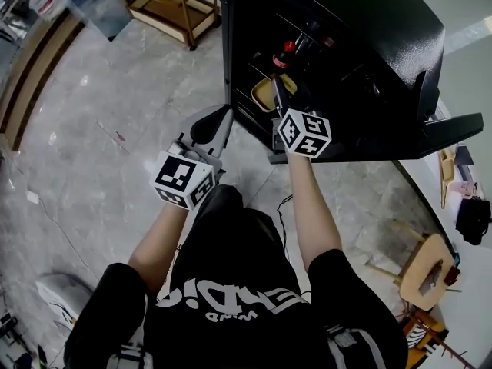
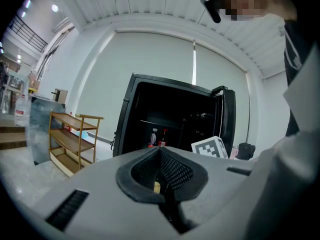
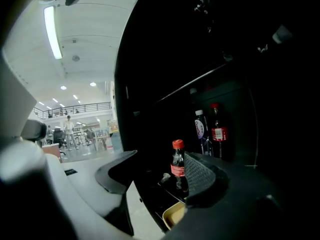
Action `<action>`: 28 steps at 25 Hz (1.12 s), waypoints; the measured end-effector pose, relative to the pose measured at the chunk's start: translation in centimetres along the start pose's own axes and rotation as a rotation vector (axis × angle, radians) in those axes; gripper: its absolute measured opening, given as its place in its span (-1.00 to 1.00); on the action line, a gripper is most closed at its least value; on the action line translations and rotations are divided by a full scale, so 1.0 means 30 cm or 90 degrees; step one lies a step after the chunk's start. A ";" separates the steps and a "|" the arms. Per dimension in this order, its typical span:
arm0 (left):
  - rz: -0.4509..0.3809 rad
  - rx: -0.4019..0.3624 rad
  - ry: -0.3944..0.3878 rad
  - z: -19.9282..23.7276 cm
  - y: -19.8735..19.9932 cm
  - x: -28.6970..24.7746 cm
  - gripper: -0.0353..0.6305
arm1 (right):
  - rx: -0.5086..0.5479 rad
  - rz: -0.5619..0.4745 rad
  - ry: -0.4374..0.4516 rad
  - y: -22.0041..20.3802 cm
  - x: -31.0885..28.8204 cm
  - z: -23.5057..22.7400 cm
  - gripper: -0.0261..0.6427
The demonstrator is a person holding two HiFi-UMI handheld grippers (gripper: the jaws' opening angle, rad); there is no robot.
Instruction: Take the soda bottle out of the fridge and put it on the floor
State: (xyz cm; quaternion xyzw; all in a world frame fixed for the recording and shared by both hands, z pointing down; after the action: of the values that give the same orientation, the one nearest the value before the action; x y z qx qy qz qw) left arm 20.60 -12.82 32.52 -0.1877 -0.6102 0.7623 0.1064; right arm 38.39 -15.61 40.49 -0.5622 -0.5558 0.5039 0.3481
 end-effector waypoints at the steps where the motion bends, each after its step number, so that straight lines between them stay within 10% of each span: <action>1: 0.002 0.001 -0.001 0.004 -0.009 -0.002 -0.88 | 0.003 0.004 -0.003 -0.011 -0.023 -0.009 -0.06; 28: 0.069 0.014 0.000 0.113 -0.249 -0.012 -0.88 | 0.065 0.077 -0.029 -0.212 -0.415 -0.213 0.04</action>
State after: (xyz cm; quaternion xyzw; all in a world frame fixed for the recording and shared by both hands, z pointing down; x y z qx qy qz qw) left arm 19.03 -14.25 40.45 -0.2193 -0.5907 0.7736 0.0676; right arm 44.31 -25.79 50.39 -0.5644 -0.5026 0.5643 0.3324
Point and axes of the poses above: the fingertips, and each gripper's own axes: x backward along the fingers, z to its left, y out of its top, the point moved 1 cm from there along x, backward along the fingers, and after that the axes turned 1 degree about y, right-handed, at the moved point
